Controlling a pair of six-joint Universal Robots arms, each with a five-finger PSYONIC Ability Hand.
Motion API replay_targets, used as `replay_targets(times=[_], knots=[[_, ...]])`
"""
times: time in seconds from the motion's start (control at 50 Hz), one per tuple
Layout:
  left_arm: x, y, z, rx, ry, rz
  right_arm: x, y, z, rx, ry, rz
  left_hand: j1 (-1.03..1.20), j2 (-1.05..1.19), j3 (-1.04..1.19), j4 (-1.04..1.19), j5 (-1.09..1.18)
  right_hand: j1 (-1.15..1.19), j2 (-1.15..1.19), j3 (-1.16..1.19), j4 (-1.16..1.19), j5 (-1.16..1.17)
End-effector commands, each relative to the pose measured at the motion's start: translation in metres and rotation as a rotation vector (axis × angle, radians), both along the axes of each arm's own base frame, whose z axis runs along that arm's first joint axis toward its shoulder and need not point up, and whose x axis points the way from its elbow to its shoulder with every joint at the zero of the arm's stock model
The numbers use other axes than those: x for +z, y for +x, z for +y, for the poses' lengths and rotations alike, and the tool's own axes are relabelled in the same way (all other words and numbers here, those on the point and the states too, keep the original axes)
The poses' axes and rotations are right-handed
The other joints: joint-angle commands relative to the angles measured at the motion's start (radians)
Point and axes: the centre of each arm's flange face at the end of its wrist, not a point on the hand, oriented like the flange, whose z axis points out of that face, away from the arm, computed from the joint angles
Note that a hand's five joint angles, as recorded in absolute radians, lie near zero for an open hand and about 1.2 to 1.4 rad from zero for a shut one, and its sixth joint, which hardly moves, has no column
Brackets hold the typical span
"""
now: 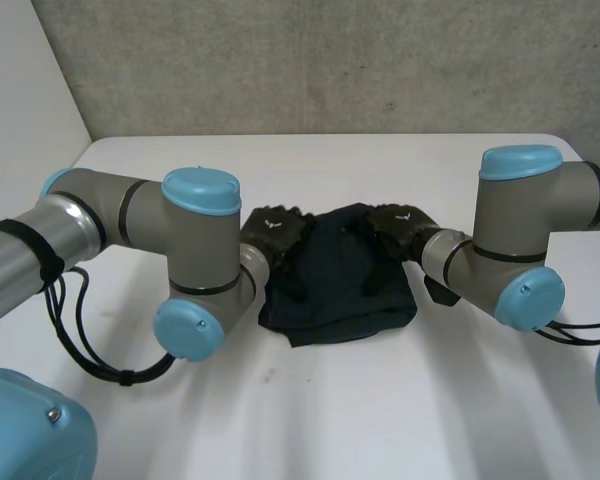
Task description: Fold the shorts.
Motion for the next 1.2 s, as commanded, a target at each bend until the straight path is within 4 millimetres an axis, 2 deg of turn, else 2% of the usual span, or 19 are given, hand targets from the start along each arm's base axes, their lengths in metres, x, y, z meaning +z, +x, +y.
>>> replay_targets(times=[0.02, 0.2, 0.34, 0.4, 0.42, 0.48, 0.5, 0.56, 0.58, 0.64, 0.66, 0.7, 0.72, 0.8, 0.84, 1.02, 1.2], knots=[[-0.006, 0.013, 0.003, 0.059, 0.042, -0.101, -0.007, -0.003, -0.002, 0.012, 0.004, 0.041, 0.04, 0.034, 0.023, 0.033, 0.016, -0.022, -0.044, -0.038, -0.06, -0.062], [-0.024, 0.024, 0.012, 0.039, 0.007, -0.293, -0.016, -0.006, 0.002, 0.039, -0.004, 0.096, 0.031, 0.025, 0.014, 0.024, 0.007, -0.022, -0.044, -0.038, -0.06, -0.062], [-0.021, 0.023, 0.012, 0.035, -0.001, -0.283, -0.016, -0.007, 0.005, 0.067, -0.038, 0.15, 0.028, 0.023, 0.011, 0.022, 0.004, -0.022, -0.044, -0.038, -0.06, -0.062], [0.005, 0.021, 0.012, 0.042, -0.045, -0.226, -0.001, -0.008, 0.005, 0.064, -0.072, 0.139, 0.022, 0.017, 0.005, 0.016, -0.002, -0.022, -0.044, -0.038, -0.06, -0.062], [0.024, 0.02, 0.012, 0.049, -0.073, -0.179, 0.018, -0.008, 0.005, 0.059, -0.113, 0.117, 0.019, 0.014, 0.002, 0.013, -0.005, -0.022, -0.044, -0.038, -0.06, -0.062], [0.052, 0.02, 0.013, 0.071, -0.106, -0.095, 0.049, -0.011, 0.006, 0.042, -0.182, 0.09, 0.016, 0.011, -0.001, 0.01, -0.008, -0.022, -0.044, -0.038, -0.06, -0.062], [0.075, 0.023, 0.012, 0.091, -0.131, -0.03, 0.068, -0.016, 0.004, 0.003, -0.227, 0.066, 0.016, 0.011, -0.001, 0.01, -0.008, -0.022, -0.044, -0.038, -0.06, -0.062], [0.113, 0.031, 0.014, 0.121, -0.171, 0.077, 0.101, -0.026, -0.001, -0.098, -0.31, 0.007, 0.007, 0.002, -0.01, 0.001, -0.016, -0.022, -0.044, -0.038, -0.06, -0.062], [0.135, 0.038, 0.013, 0.143, -0.193, 0.138, 0.124, -0.035, -0.002, -0.178, -0.362, -0.039, 0.007, 0.002, -0.01, 0.001, -0.016, -0.022, -0.044, -0.038, -0.06, -0.062], [0.165, 0.058, 0.006, 0.197, -0.226, 0.213, 0.155, -0.048, 0.0, -0.286, -0.428, -0.098, 0.007, 0.002, -0.01, 0.001, -0.016, -0.022, -0.044, -0.038, -0.06, -0.062], [0.18, 0.074, 0.001, 0.235, -0.24, 0.247, 0.171, -0.057, 0.003, -0.341, -0.457, -0.121, 0.013, 0.008, -0.004, 0.007, -0.011, -0.022, -0.044, -0.038, -0.06, -0.062], [0.191, 0.088, -0.002, 0.264, -0.247, 0.263, 0.184, -0.066, 0.006, -0.389, -0.483, -0.124, 0.016, 0.011, -0.001, 0.01, -0.008, -0.022, -0.044, -0.038, -0.06, -0.062], [0.201, 0.103, -0.001, 0.286, -0.241, 0.268, 0.194, -0.075, 0.009, -0.424, -0.501, -0.117, 0.016, 0.011, -0.001, 0.01, -0.008, -0.022, -0.044, -0.038, -0.06, -0.062], [0.213, 0.125, 0.007, 0.309, -0.2, 0.252, 0.202, -0.085, 0.019, -0.441, -0.482, -0.077, -0.01, -0.016, -0.027, -0.017, -0.034, -0.022, -0.044, -0.038, -0.06, -0.062], [0.213, 0.13, 0.011, 0.312, -0.183, 0.246, 0.201, -0.087, 0.022, -0.439, -0.462, -0.066, -0.01, -0.016, -0.027, -0.017, -0.034, -0.022, -0.044, -0.038, -0.06, -0.062], [0.22, 0.137, 0.023, 0.309, -0.185, 0.257, 0.197, -0.086, 0.025, -0.433, -0.433, -0.059, -0.022, -0.027, -0.039, -0.028, -0.046, -0.022, -0.044, -0.038, -0.06, -0.062], [0.212, 0.137, 0.024, 0.309, -0.164, 0.243, 0.189, -0.083, 0.028, -0.423, -0.424, -0.056, -0.022, -0.027, -0.039, -0.028, -0.046, -0.022, -0.044, -0.038, -0.06, -0.062]])
